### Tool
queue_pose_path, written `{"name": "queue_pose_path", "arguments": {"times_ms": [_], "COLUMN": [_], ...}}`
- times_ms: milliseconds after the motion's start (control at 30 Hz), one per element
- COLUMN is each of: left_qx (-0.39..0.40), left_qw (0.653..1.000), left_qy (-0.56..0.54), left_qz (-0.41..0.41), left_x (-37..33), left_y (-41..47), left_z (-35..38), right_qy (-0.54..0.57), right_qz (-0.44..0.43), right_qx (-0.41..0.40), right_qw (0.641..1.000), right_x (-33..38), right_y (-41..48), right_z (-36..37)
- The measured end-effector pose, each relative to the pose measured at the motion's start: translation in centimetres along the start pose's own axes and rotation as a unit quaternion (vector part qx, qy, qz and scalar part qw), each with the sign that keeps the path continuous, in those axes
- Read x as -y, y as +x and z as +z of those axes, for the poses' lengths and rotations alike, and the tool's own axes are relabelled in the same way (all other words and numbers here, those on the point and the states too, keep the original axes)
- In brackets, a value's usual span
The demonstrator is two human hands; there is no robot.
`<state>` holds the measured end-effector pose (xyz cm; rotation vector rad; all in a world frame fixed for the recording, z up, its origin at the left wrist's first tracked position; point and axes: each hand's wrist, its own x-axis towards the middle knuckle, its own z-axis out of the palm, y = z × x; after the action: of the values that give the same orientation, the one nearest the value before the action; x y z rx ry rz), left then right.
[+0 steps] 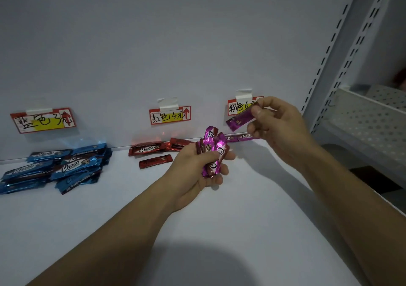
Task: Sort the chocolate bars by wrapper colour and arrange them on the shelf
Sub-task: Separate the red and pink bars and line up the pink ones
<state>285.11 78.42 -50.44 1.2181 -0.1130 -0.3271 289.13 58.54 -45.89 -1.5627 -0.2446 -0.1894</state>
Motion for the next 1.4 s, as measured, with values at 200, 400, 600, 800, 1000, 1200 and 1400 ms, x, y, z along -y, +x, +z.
{"name": "queue_pose_path", "arguments": {"times_ms": [200, 400, 600, 800, 1000, 1200, 1400], "left_qx": [-0.030, -0.140, -0.149, -0.141, -0.131, -0.107, -0.031], "left_qw": [0.994, 0.988, 0.987, 0.987, 0.989, 0.990, 0.996], "left_qy": [-0.100, -0.046, -0.026, -0.050, -0.058, -0.085, -0.080], "left_qz": [-0.030, 0.044, 0.048, 0.054, 0.045, 0.029, -0.029], "left_x": [0.2, 0.1, 0.1, 0.1, 0.0, -0.1, 0.0], "left_y": [0.5, 0.3, 0.5, 0.6, 0.6, 0.6, 0.4], "left_z": [-0.5, -0.6, -0.8, -1.0, -1.0, -1.1, -1.3], "right_qy": [-0.166, -0.470, -0.517, -0.514, -0.520, -0.523, -0.442], "right_qz": [-0.077, -0.184, -0.110, -0.136, -0.153, -0.158, -0.171], "right_qx": [-0.005, 0.142, 0.142, 0.112, 0.087, 0.084, 0.025], "right_qw": [0.983, 0.851, 0.837, 0.840, 0.835, 0.834, 0.880], "right_x": [-1.3, -4.5, -4.0, -5.6, -6.3, -6.5, -5.7], "right_y": [0.7, -0.1, 0.3, 0.0, -0.3, -0.2, -0.5], "right_z": [-1.4, 0.4, -0.7, 0.2, 0.8, 0.8, 1.4]}}
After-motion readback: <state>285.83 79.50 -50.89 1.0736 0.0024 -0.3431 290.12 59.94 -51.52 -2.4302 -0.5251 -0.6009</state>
